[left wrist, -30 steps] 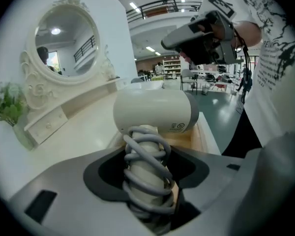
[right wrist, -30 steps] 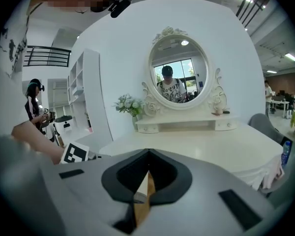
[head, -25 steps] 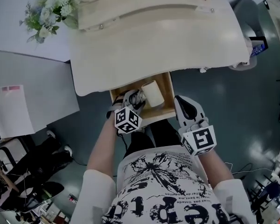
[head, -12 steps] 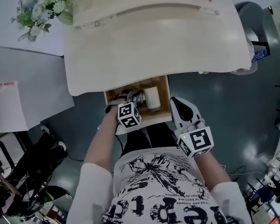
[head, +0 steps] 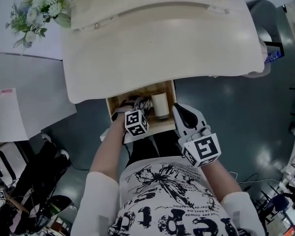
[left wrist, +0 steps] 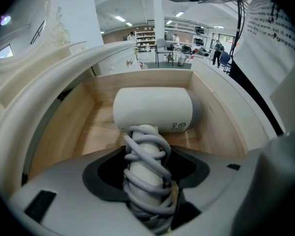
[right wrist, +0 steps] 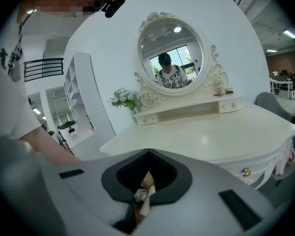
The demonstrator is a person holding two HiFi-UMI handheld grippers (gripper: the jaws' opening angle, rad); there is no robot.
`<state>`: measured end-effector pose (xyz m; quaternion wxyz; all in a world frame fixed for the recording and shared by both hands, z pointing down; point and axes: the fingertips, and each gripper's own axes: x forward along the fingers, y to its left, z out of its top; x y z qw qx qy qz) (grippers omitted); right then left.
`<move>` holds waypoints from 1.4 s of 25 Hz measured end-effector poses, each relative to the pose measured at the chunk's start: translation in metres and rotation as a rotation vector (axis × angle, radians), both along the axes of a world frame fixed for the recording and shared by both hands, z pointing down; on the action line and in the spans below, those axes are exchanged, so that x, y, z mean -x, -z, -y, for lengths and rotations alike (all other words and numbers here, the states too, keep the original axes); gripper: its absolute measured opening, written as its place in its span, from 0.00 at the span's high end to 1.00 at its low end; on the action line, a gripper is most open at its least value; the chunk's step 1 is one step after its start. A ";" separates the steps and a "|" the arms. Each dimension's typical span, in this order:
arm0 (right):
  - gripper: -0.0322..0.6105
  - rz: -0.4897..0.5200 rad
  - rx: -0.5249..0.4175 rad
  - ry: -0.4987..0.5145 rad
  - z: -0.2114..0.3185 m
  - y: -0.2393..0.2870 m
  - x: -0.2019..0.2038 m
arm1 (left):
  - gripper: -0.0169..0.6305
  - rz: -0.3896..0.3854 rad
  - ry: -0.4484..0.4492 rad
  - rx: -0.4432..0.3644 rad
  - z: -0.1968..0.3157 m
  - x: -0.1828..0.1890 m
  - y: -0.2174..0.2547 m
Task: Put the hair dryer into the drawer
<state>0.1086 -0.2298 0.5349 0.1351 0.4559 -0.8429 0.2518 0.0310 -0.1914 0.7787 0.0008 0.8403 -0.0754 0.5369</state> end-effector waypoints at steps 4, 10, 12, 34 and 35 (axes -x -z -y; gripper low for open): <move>0.94 -0.017 0.004 -0.002 -0.001 -0.002 0.000 | 0.58 -0.011 0.038 -0.002 0.001 0.004 -0.005; 0.94 -0.030 -0.013 0.000 -0.002 -0.003 0.002 | 0.56 0.002 0.037 -0.019 0.005 0.004 -0.006; 0.94 -0.034 -0.015 0.000 -0.003 -0.001 0.004 | 0.56 0.002 0.029 -0.004 0.002 0.004 0.002; 0.94 -0.024 -0.119 -0.003 -0.010 0.076 0.037 | 0.94 -0.448 0.487 -0.316 0.028 0.048 0.263; 0.94 -0.020 -0.138 0.011 -0.010 0.083 0.041 | 0.94 -0.488 0.528 -0.348 0.030 0.056 0.282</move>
